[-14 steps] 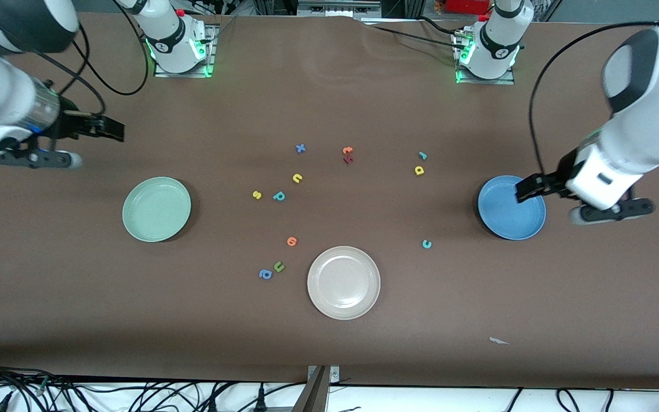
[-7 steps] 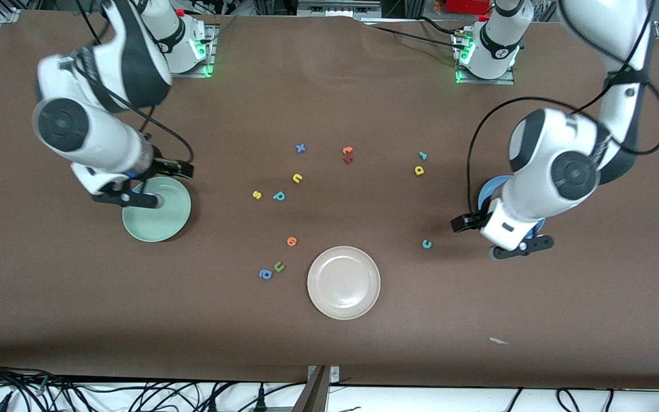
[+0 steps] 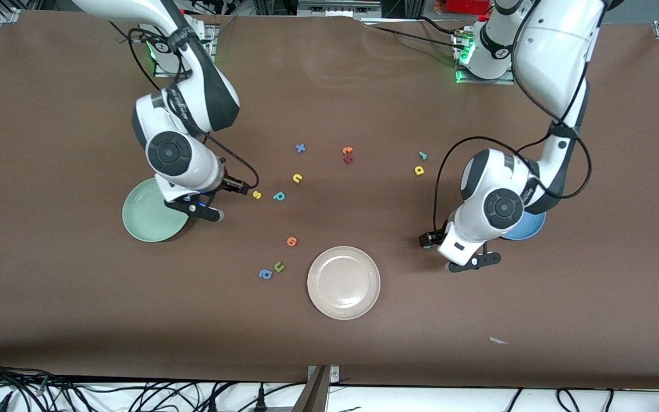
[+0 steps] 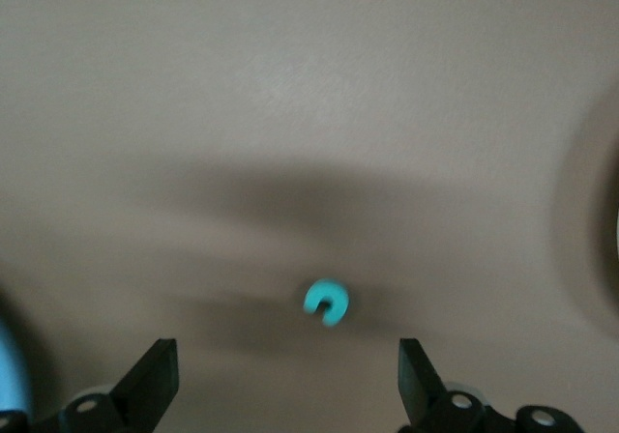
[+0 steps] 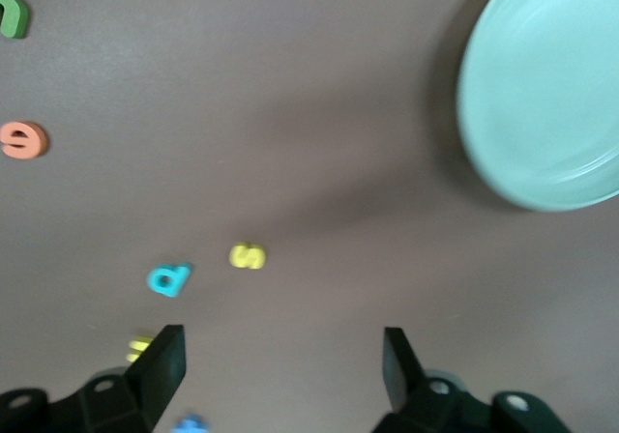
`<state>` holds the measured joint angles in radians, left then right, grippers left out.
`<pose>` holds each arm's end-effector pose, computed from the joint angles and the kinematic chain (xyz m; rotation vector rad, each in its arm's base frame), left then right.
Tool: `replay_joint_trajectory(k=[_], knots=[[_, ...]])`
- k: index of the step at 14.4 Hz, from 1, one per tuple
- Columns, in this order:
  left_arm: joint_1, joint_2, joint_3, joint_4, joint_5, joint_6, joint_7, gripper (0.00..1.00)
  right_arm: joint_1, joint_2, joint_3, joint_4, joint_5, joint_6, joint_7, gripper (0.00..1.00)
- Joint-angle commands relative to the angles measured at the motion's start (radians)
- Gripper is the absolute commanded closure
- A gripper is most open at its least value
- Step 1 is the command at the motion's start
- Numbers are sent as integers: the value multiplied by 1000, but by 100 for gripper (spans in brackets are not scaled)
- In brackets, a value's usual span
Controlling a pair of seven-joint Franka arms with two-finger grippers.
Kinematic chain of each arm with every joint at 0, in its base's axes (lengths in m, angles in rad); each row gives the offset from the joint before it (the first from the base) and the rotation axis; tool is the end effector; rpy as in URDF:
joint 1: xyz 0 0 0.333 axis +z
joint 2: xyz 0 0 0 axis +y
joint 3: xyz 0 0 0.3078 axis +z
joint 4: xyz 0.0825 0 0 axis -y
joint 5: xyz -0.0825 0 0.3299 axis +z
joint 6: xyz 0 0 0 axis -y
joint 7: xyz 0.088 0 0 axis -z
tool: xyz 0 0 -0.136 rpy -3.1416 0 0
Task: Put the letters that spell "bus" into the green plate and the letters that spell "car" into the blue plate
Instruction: 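Reach the right gripper to yellow s while the left gripper reaches teal c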
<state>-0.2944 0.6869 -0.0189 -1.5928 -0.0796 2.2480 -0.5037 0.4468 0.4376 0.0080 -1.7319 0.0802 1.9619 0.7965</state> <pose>0.6146 -0.2018 0.2281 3.0624 0.3776 -0.0899 0.5201 0.2622 0.3081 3.0078 -0.5791 -0.3254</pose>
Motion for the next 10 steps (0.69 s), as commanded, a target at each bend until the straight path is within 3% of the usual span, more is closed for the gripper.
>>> replay_joint_trajectory(k=[1,3,4,10], knots=[[-9,55,8,25,-31,68,1,0,59,42,-6,-69,33,154,134,35],[-12,71,8,25,-29,70,7,0,90,47,-8,-154,27,297,199,35],[-12,74,8,25,-31,71,5,1,108,47,-10,-191,26,357,207,40],[-28,95,7,27,-29,71,5,15,110,79,-26,-225,-3,416,208,43]])
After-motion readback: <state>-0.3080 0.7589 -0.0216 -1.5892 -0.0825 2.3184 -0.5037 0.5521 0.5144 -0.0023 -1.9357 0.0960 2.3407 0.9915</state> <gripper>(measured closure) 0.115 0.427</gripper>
